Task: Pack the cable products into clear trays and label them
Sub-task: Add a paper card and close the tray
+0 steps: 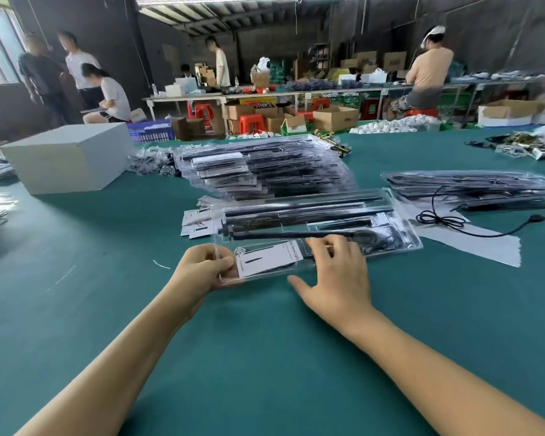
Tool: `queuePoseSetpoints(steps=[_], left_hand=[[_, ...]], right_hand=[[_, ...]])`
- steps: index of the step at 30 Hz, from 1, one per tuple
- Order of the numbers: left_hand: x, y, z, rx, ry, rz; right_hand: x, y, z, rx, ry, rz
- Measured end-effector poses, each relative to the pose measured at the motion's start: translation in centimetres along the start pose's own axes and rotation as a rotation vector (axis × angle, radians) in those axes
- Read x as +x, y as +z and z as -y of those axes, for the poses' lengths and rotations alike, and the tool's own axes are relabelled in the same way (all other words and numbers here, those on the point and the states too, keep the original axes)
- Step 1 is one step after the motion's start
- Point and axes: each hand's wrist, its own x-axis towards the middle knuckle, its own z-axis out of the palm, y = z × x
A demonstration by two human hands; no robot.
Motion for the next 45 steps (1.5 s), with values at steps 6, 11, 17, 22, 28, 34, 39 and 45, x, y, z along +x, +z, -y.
queuePoseSetpoints(steps=[6,11,17,22,28,34,39,45], left_hand=[[-1.5,0.9,-1.5,-0.305,0.188,0.064],[-1.9,1.5,-1.3,-0.398,0.29,0.09],[-0.8,1.3,0.9,-0.364,0.105,-0.168],[0.5,0.9,1.5,-0.248,-0.004,-0.154],[0.7,1.1,2.1,-0.156,0.032,-0.115],[0.2,1.8,1.8,-0.257,0.078,-0.015],[-0.4,2.6,1.1,-0.406,0.043,0.135],[-0.5,2.2,0.8,-0.544,-0.007,0.279]], right_hand=[[-0.1,-0.4,-0.1,-0.029,-0.089,-0.183],[0.4,-0.7,-0.8,0.009,-0.14,-0.34],[0.7,-0.9,-1.1,-0.06,-0.221,-0.269],[2.9,-4.0,-1.3,0.219,-0.199,-0.314],[5.5,-9.4,-1.8,0.852,0.046,-0.51],[7.1,-11.7,-2.8,1.859,0.543,-0.355],[7.2,-9.5,-3.2,2.341,0.859,-0.181],[5.7,-5.7,-2.7,2.273,1.057,-0.056]])
